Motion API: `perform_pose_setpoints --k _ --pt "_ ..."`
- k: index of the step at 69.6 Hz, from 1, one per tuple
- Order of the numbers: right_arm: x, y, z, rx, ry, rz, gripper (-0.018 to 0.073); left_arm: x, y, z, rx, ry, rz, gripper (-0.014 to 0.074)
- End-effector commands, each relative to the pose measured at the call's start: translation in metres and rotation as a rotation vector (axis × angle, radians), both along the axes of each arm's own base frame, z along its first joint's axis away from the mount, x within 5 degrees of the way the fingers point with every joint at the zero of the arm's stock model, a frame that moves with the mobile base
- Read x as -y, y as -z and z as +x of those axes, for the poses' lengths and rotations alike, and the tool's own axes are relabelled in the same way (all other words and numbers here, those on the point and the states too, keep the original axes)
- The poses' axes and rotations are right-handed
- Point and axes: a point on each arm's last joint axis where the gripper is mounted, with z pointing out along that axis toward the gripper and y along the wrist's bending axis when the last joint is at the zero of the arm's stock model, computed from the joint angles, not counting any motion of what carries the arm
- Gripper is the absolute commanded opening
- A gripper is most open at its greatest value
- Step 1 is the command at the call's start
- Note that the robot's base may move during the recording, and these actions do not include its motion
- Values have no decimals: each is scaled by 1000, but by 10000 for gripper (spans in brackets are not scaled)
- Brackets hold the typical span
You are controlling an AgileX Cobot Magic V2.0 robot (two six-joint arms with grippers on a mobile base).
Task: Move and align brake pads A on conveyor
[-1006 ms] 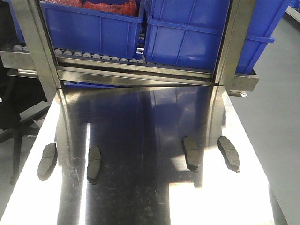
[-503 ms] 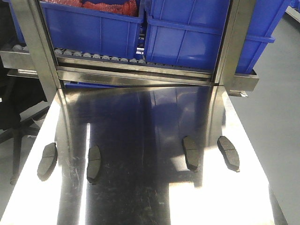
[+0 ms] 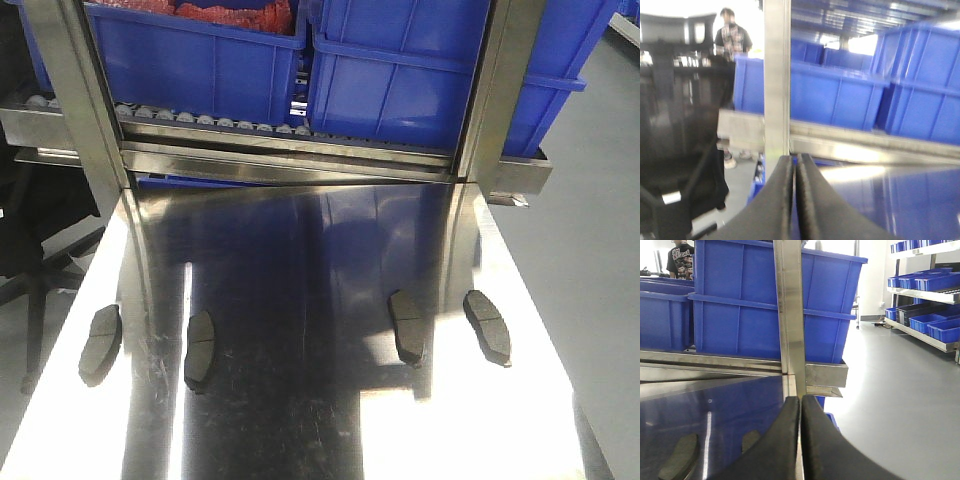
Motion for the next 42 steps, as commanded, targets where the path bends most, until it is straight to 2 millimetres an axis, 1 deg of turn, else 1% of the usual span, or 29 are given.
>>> perform_pose_setpoints --k 1,6,20,23,29,33,38,42 --pt "-1 -4 -1 75 -6 -12 -9 0 -30 -3 53 2 38 -6" --pt "-1 -4 -1 75 -6 -12 -9 0 -38 2 -19 -2 70 -6" --pt "-1 -4 -1 74 -6 -12 -9 -1 -66 32 -261 2 62 -6" --pt "-1 -4 -1 74 -6 -12 -9 -1 -68 40 -354 4 60 -6" --pt "-1 -4 -1 74 -6 -12 -9 -2 -69 51 -520 6 54 -6" --pt "-1 -4 -1 74 -6 -12 -9 -1 -65 58 -644 11 40 -6" --pt "-1 -4 -1 74 -6 -12 -9 -1 -63 62 -755 19 17 -6" --pt "-1 -4 -1 74 -6 -12 -9 0 -62 65 -799 25 -6 -6"
